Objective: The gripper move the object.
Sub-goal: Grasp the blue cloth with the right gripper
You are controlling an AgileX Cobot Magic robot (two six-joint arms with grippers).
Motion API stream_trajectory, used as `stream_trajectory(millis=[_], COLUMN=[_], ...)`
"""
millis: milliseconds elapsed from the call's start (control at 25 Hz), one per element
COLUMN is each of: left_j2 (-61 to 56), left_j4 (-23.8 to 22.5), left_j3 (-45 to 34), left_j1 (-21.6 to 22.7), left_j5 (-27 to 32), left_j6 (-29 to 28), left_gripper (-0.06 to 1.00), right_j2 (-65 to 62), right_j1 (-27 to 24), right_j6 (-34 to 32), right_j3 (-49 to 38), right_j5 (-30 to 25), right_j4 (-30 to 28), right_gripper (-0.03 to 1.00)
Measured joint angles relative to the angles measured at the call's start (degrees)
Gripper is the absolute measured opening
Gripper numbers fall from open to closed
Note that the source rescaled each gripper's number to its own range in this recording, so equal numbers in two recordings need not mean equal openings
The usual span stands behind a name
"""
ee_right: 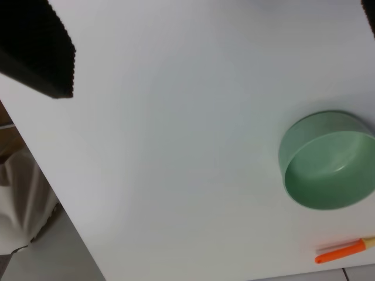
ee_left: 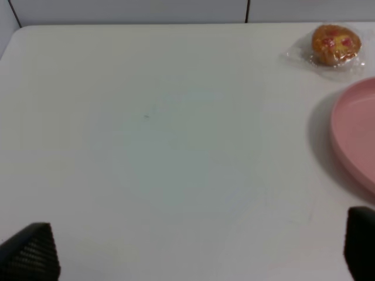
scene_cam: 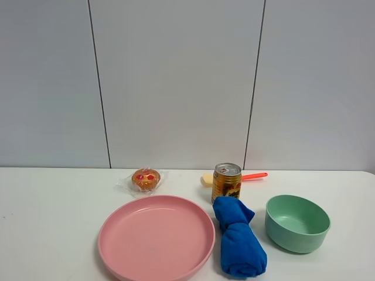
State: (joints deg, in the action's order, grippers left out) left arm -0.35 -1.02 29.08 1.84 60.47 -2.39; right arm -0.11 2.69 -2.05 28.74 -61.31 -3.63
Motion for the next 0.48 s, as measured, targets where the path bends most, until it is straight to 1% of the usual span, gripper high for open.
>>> stream_trajectory(millis=[480], left_j2=[0.0], left_j4=[0.0], left_j3=[0.0], left_j1=[0.0], left_j5=[0.0], left_j6=[0.13], left_gripper=[1.0], right_j2=[0.0], right_j1=[0.0], right_j6=[0.0], right_j3=[0.0], right_j5=[0.0], right_j4=[0.0], right_gripper=[1.0])
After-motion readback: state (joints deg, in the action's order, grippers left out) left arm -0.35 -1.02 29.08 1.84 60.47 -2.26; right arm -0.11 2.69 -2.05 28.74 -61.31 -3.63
